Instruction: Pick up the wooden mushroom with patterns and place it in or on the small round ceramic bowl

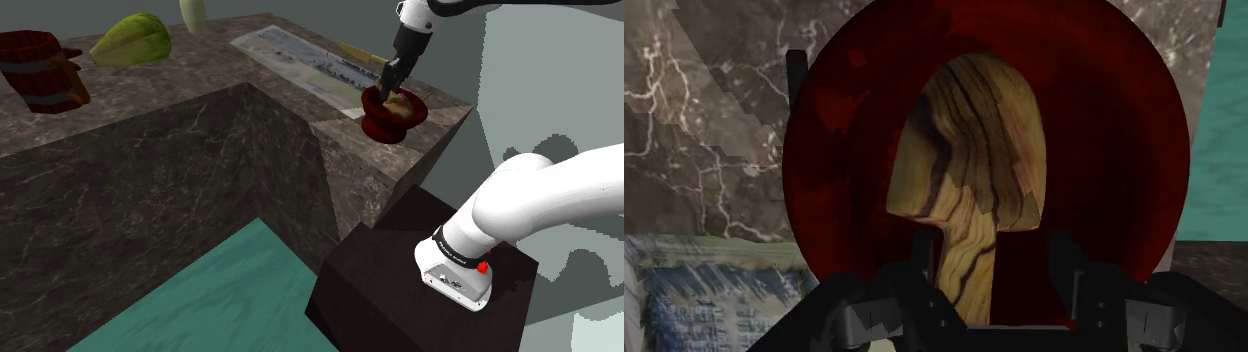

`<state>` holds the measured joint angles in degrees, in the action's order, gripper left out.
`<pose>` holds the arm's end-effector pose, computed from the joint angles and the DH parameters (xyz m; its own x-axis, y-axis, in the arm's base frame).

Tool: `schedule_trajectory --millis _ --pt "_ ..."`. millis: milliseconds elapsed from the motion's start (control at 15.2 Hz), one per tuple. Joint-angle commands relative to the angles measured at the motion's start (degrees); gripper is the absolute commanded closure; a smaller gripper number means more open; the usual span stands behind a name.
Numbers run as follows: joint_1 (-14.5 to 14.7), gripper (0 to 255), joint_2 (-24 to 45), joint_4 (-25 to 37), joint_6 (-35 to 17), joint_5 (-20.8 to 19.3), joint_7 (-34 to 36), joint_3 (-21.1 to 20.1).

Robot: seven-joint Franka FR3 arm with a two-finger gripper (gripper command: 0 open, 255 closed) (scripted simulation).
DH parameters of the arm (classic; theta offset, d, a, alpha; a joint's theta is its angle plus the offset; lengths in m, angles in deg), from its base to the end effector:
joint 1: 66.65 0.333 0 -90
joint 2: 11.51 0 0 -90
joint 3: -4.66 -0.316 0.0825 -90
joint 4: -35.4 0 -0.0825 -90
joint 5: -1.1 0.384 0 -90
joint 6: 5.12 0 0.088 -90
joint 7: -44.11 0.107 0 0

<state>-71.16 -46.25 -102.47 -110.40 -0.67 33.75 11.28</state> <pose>0.3647 -0.0795 0.5275 0.9991 0.0129 0.0406 0.0141 -0.9995 -0.0288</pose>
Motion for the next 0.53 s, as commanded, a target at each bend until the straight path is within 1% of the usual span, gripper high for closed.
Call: schedule_trajectory --millis 0,264,462 --pt "-0.01 0 0.01 -0.04 0.04 -0.01 -0.01 0.01" --pt "0.00 0 0.00 -0.04 0.05 0.00 0.01 0.00" --pt "0.05 0 -0.03 5.71 5.83 0.10 -0.02 -0.13"
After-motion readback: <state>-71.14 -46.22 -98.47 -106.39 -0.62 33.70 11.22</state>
